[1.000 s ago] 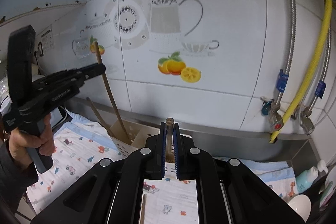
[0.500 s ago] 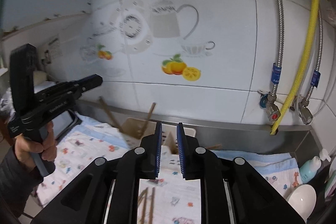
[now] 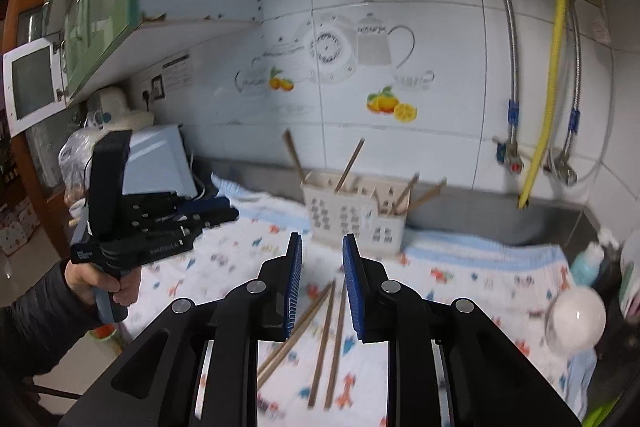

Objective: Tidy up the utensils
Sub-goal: 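Lower both open tools back to the remaining chopsticks on the cloth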

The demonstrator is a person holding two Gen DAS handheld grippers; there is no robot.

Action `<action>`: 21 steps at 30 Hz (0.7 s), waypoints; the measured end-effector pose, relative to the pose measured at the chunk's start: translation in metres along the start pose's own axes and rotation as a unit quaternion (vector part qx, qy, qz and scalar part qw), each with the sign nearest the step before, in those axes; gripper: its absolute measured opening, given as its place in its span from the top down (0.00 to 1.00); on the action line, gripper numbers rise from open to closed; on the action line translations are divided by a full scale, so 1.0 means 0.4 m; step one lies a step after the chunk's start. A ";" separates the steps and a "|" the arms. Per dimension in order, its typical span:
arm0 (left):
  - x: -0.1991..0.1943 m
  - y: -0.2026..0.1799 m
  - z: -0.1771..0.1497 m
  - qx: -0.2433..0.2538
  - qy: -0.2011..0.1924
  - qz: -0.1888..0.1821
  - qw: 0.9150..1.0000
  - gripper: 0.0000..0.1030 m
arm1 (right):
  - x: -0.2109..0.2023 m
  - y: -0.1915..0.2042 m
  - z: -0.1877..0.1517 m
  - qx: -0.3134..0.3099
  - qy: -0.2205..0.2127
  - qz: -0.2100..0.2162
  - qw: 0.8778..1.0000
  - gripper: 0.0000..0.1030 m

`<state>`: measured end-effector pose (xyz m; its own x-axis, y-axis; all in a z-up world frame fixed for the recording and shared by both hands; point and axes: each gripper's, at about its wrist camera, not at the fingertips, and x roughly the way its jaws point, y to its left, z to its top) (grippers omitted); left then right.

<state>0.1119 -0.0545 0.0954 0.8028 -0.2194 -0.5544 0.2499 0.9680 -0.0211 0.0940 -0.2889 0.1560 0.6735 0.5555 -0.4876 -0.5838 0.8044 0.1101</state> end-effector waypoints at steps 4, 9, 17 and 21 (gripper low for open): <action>0.031 -0.033 -0.119 -0.011 0.048 -0.010 0.999 0.77 | -0.020 0.026 -0.087 0.003 0.010 -0.008 1.000 0.78; 0.107 -0.050 -0.254 -0.059 0.118 -0.041 0.990 0.77 | -0.012 0.040 -0.180 0.005 0.027 -0.034 0.999 0.74; 0.178 -0.096 -0.359 -0.079 0.172 -0.041 0.981 0.77 | 0.034 0.021 -0.298 0.038 0.059 -0.046 0.996 0.71; 0.199 -0.100 -0.365 -0.077 0.176 -0.030 0.981 0.77 | 0.057 0.020 -0.327 0.029 0.073 -0.061 0.995 0.70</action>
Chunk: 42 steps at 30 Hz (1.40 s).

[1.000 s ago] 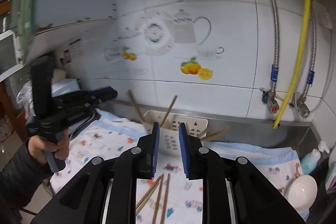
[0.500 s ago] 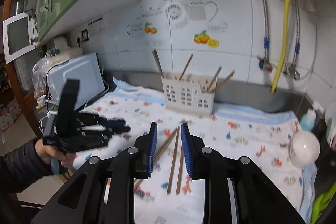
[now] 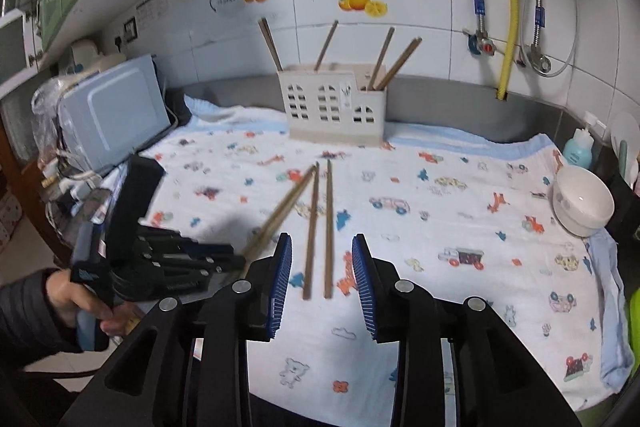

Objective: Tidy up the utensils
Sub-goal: 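Lower both open tools back to the remaining chopsticks on the cloth, then close the right tool on a chopstick while the left tool grasps another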

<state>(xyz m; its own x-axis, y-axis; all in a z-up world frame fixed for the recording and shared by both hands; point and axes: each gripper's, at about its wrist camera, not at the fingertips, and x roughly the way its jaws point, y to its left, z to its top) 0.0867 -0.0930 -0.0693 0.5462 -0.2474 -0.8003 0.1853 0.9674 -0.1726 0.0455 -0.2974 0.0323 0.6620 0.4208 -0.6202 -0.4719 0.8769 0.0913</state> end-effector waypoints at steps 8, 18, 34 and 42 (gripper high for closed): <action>0.013 0.010 0.016 0.021 -0.007 0.051 0.998 0.82 | 0.047 -0.008 -0.025 0.012 0.015 -0.002 1.000 0.70; 0.018 0.064 0.037 -0.020 -0.019 0.066 0.997 0.92 | 0.156 -0.002 -0.074 0.014 0.059 -0.008 0.998 0.77; 0.032 0.044 0.036 0.014 -0.030 0.029 0.999 0.94 | 0.274 0.009 -0.107 0.007 0.090 -0.026 0.996 0.93; 0.015 0.059 0.049 0.009 -0.029 0.007 1.000 0.94 | 0.223 0.013 -0.078 0.001 0.068 -0.028 0.997 0.94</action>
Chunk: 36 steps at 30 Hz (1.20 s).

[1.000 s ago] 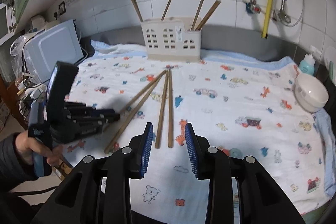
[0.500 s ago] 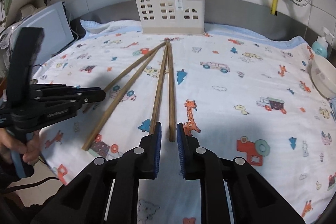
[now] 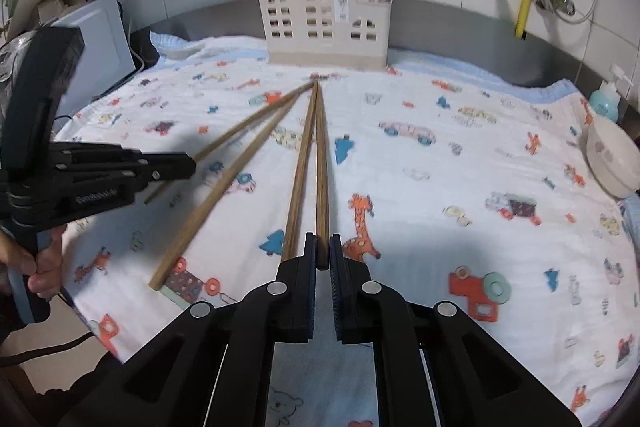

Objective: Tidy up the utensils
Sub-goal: 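Close the right tool on a chopstick while the left tool grasps another, then raise the right tool's chopstick into the holder while the left tool carries its own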

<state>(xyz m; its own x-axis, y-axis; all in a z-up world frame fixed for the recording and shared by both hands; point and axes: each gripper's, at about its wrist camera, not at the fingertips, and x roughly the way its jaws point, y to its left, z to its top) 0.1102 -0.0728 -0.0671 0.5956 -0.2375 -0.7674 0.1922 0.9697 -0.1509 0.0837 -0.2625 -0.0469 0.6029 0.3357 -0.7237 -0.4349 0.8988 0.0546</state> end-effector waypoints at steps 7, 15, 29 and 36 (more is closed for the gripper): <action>0.017 -0.011 -0.010 0.000 0.011 0.013 1.000 0.92 | -0.053 -0.002 0.035 0.002 -0.023 0.003 1.000 0.93; -0.003 -0.010 0.009 0.007 0.002 0.012 1.000 0.95 | -0.119 -0.015 0.099 0.001 -0.058 0.007 0.998 0.93; -0.168 0.026 0.159 0.007 -0.141 -0.011 0.990 0.96 | -0.237 -0.051 0.283 -0.010 -0.124 0.016 0.992 0.94; -0.171 0.022 0.215 0.021 -0.162 -0.025 0.986 0.96 | -0.241 -0.055 0.355 -0.021 -0.132 0.018 0.991 0.94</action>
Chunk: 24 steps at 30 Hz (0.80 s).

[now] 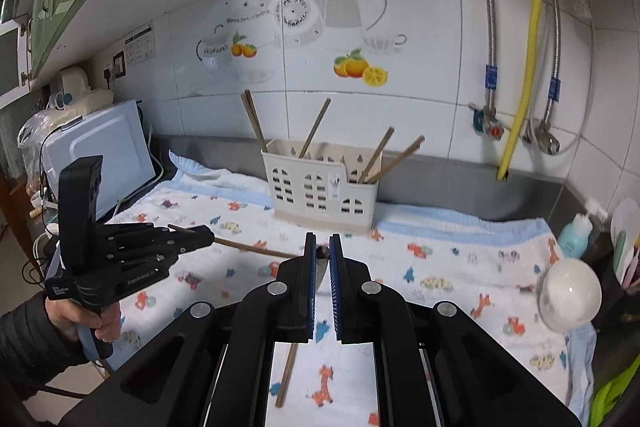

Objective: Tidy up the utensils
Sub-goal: 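Raise the right tool's chopstick into the holder while the left tool carries its own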

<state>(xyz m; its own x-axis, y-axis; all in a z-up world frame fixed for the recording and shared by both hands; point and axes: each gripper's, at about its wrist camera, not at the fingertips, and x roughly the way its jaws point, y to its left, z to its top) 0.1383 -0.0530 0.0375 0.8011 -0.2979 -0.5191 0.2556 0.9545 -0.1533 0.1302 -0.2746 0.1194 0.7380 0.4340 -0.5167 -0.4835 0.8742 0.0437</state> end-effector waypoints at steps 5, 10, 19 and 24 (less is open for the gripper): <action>0.007 0.006 0.057 0.004 -0.005 -0.001 1.000 0.96 | 0.008 -0.002 0.070 -0.012 -0.010 0.000 1.000 0.94; 0.004 0.002 0.142 0.025 -0.017 0.005 1.000 0.96 | 0.017 -0.016 0.164 -0.023 -0.023 -0.008 0.999 0.94; 0.004 0.006 0.295 0.045 -0.045 0.009 0.998 0.96 | 0.067 -0.034 0.327 -0.015 -0.062 -0.009 0.998 0.94; -0.036 0.006 0.413 0.056 -0.099 0.016 0.993 0.96 | 0.101 -0.043 0.392 -0.013 -0.079 -0.018 0.997 0.94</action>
<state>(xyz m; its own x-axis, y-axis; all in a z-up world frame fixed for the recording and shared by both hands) 0.2166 -0.0482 0.1834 0.8971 -0.2750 -0.3458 0.2788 0.9595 -0.0398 0.2421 -0.2379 0.2319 0.8193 0.4333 -0.3756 -0.4663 0.8846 0.0035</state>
